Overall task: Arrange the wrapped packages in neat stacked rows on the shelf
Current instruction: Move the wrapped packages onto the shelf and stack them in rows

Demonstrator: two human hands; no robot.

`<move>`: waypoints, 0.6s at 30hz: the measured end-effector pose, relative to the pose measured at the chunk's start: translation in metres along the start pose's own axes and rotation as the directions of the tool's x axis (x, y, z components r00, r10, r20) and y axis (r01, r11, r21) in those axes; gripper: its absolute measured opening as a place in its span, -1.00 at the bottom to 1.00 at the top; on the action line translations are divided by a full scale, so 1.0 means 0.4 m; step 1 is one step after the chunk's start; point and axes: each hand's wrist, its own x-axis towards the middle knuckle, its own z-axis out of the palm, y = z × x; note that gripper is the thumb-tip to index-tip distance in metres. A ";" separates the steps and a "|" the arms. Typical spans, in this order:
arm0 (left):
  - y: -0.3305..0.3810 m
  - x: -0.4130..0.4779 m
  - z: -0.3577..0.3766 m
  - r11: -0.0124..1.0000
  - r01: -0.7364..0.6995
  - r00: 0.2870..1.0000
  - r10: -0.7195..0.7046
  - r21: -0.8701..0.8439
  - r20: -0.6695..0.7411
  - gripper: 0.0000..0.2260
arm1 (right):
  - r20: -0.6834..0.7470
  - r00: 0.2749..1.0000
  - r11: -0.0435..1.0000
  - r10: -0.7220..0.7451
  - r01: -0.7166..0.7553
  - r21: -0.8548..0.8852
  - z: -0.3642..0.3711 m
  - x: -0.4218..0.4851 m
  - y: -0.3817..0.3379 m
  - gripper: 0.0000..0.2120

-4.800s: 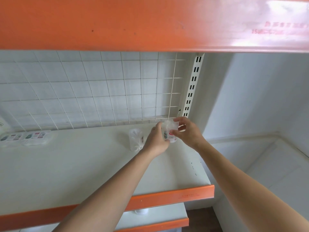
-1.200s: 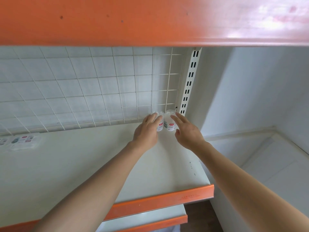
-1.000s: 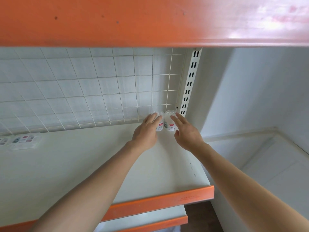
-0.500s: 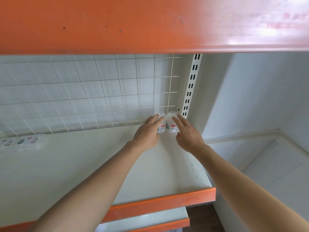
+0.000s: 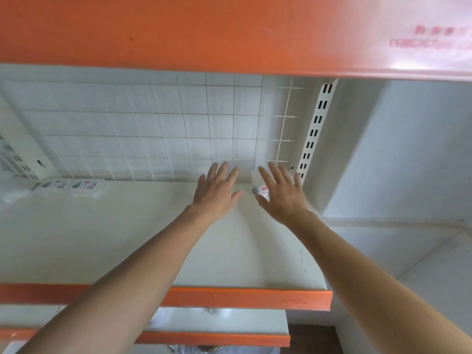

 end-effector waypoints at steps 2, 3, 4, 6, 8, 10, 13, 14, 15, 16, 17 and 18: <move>-0.035 -0.044 -0.014 0.995 0.099 0.995 -0.099 0.007 0.029 -0.43 | 0.011 0.998 0.997 -0.064 0.064 -0.046 0.000 0.011 -0.045 -0.33; -0.054 -0.070 -0.021 0.990 0.142 0.989 -0.142 0.006 0.040 -0.43 | 0.019 0.996 0.995 -0.090 0.091 -0.043 0.001 0.014 -0.070 -0.32; -0.073 -0.096 -0.027 0.984 0.181 0.982 -0.181 0.007 0.046 -0.43 | 0.022 0.993 0.993 -0.114 0.114 -0.026 0.002 0.015 -0.098 -0.32; -0.119 -0.152 -0.038 0.968 0.249 0.967 -0.250 0.013 0.054 -0.42 | 0.015 0.988 0.988 -0.156 0.156 -0.003 0.003 0.015 -0.160 -0.32; -0.177 -0.210 -0.048 0.953 0.300 0.951 -0.302 0.034 0.063 -0.41 | 0.021 0.981 0.981 -0.192 0.192 0.003 0.000 0.010 -0.233 -0.33; -0.244 -0.271 -0.063 0.938 0.341 0.938 -0.344 0.057 0.054 -0.39 | 0.021 0.974 0.974 -0.225 0.225 -0.001 -0.001 -0.001 -0.317 -0.33; -0.359 -0.367 -0.091 0.915 0.398 0.916 -0.400 0.065 0.033 -0.37 | -0.005 0.964 0.964 -0.267 0.267 -0.006 -0.005 -0.018 -0.462 -0.34; -0.401 -0.403 -0.100 0.909 0.412 0.910 -0.415 0.066 0.024 -0.37 | -0.010 0.962 0.962 -0.273 0.273 0.003 -0.007 -0.023 -0.517 -0.34; -0.447 -0.441 -0.111 0.902 0.426 0.904 -0.427 0.070 0.012 -0.37 | -0.013 0.961 0.961 -0.277 0.277 0.013 -0.009 -0.030 -0.576 -0.35; -0.497 -0.480 -0.121 0.897 0.436 0.900 -0.437 0.073 -0.005 -0.37 | -0.011 0.961 0.960 -0.278 0.278 0.025 -0.012 -0.036 -0.636 -0.35; -0.547 -0.517 -0.133 0.893 0.445 0.895 -0.444 0.071 -0.024 -0.38 | -0.006 0.961 0.960 -0.277 0.277 0.040 -0.016 -0.043 -0.695 -0.35; -0.598 -0.554 -0.144 0.889 0.454 0.891 -0.452 0.065 -0.041 -0.38 | -0.001 0.961 0.960 -0.276 0.276 0.055 -0.020 -0.051 -0.754 -0.35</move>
